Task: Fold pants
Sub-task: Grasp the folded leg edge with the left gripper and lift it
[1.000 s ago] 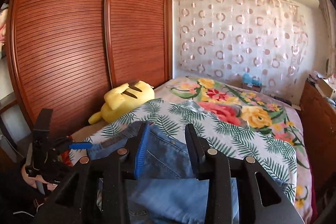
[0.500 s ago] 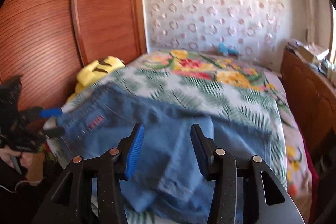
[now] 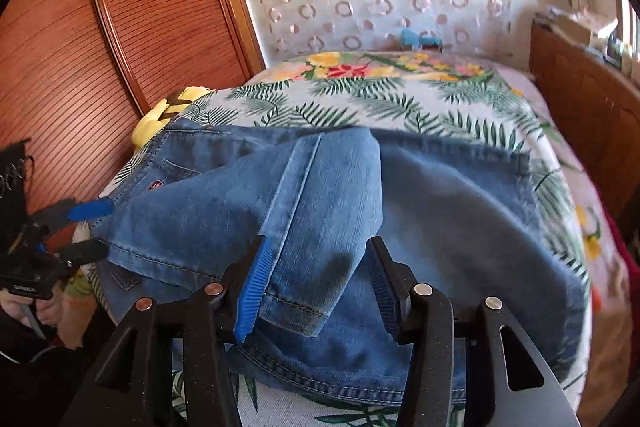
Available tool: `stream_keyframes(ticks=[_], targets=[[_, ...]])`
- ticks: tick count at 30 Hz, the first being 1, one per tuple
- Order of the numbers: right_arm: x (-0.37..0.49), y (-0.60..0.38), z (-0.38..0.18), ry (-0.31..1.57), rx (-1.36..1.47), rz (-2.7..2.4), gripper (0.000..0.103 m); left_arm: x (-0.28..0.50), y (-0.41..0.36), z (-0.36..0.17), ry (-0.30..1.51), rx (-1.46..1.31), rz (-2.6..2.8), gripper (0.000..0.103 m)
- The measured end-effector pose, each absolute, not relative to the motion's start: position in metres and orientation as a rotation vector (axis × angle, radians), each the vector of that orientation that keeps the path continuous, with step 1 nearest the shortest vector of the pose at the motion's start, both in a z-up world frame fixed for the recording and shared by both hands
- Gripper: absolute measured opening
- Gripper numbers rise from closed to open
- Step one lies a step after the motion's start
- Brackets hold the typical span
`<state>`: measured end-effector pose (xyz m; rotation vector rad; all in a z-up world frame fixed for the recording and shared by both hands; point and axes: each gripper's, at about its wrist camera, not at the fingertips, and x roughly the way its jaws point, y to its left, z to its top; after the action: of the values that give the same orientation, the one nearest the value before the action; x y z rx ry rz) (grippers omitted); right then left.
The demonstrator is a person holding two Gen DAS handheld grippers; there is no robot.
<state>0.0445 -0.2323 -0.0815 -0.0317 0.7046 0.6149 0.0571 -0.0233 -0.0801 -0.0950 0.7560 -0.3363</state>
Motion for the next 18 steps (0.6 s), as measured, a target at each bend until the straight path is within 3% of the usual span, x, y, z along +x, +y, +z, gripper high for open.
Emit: stream_keyframes(ticks=[2,6,8,9,10,11,12,14,18], targets=[[0.045,-0.230,-0.082,0.717,-0.025,0.624,0.051,0.057,-0.025,-0.083,0.768,-0.100,-0.352,0.049],[0.045,-0.224,-0.083,0.748,-0.016,0.643,0.051,0.055,-0.033,-0.084,0.771,-0.092,-0.379,0.034],[0.043,-0.220,-0.083,0.759,-0.013,0.654,0.051,0.053,-0.036,-0.084,0.770,-0.090,-0.390,0.019],[0.042,-0.219,-0.083,0.761,-0.011,0.660,0.050,0.053,-0.037,-0.083,0.767,-0.086,-0.393,0.017],[0.041,-0.216,-0.083,0.761,-0.007,0.671,0.043,0.051,-0.038,-0.082,0.761,-0.083,-0.394,0.014],[0.041,-0.214,-0.080,0.763,-0.006,0.687,0.024,0.049,-0.038,-0.080,0.751,-0.080,-0.395,0.011],[0.040,-0.211,-0.077,0.755,-0.012,0.694,0.014,0.048,-0.038,-0.078,0.743,-0.077,-0.394,0.010],[0.037,-0.208,-0.066,0.721,-0.028,0.706,0.005,0.040,-0.035,-0.066,0.703,-0.075,-0.381,0.008],[0.023,-0.202,-0.026,0.607,-0.050,0.766,0.003,0.021,-0.020,-0.041,0.631,-0.099,-0.361,0.008]])
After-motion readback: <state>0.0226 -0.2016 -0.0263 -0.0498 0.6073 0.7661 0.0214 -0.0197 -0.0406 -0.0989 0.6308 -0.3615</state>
